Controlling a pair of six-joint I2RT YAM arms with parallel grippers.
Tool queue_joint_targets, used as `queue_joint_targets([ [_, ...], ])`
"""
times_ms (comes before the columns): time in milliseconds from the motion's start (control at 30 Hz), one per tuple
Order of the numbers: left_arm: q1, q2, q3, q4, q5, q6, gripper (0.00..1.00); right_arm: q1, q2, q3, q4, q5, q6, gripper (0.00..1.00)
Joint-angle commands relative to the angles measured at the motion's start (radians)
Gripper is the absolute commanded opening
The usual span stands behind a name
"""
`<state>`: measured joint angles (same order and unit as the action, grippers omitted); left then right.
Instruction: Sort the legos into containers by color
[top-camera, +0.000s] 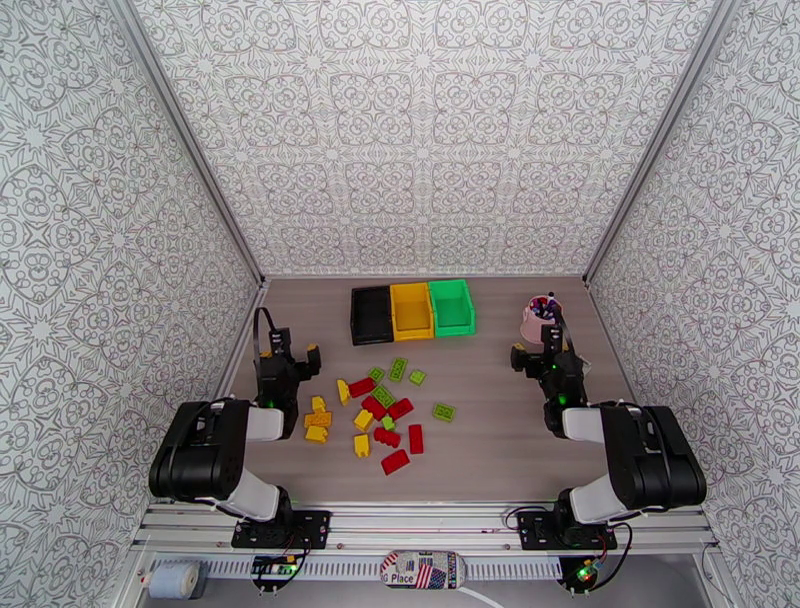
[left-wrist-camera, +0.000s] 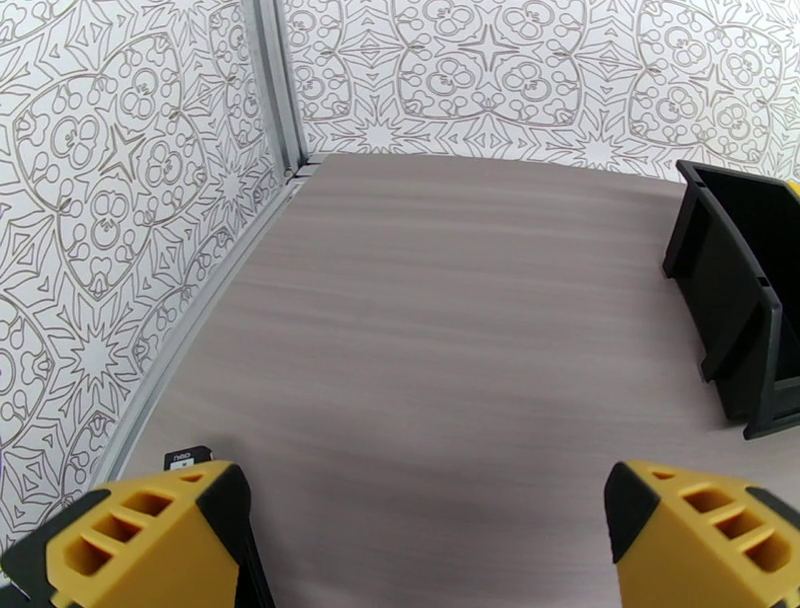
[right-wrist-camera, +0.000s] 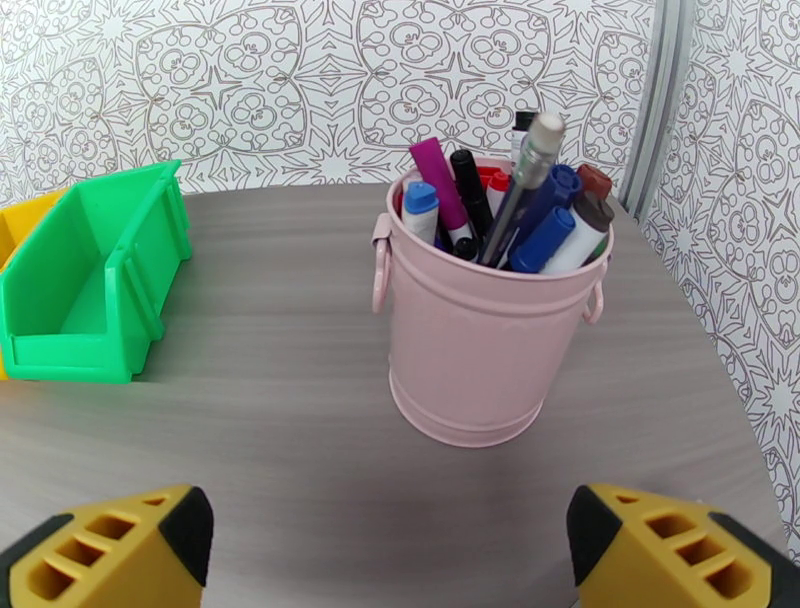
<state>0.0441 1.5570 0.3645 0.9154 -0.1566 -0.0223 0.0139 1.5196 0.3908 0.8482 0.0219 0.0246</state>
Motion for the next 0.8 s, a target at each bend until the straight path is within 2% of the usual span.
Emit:
queue_joint_targets([
  [0,0.008,-0.014,0.017,-0.018,0.022,0.006,0.99,0.008,-0.004,0.003,0.002,0.018,-0.015,0.99],
  [267,0.02,-0.018,0.016,-0.024,0.051,-0.001,0.99,0.008,-0.005,0.002,0.004,0.02,-0.009,0.99],
  [333,0.028,-0.045,0.028,-0.067,0.044,-0.01,1.0,0.006,-0.052,0.025,-0.062,0.111,0.034,0.99],
  [467,0.026,-0.202,0.162,-0.471,-0.04,-0.054,0.99,-0.006,-0.205,0.15,-0.436,0.196,0.106,0.99],
  [600,0.0,-0.32,0.344,-0.872,-0.074,-0.128,0.99,-0.006,-0.291,0.349,-0.917,0.252,0.231,0.99],
  [700,-0.022,-0.396,0.447,-1.086,-0.044,-0.234,0.99,-0.008,-0.276,0.546,-1.325,0.179,0.286,0.99],
  [767,-0.012,-0.43,0.509,-1.229,0.003,-0.329,0.99,-0.01,-0.253,0.624,-1.499,0.084,0.331,0.99],
])
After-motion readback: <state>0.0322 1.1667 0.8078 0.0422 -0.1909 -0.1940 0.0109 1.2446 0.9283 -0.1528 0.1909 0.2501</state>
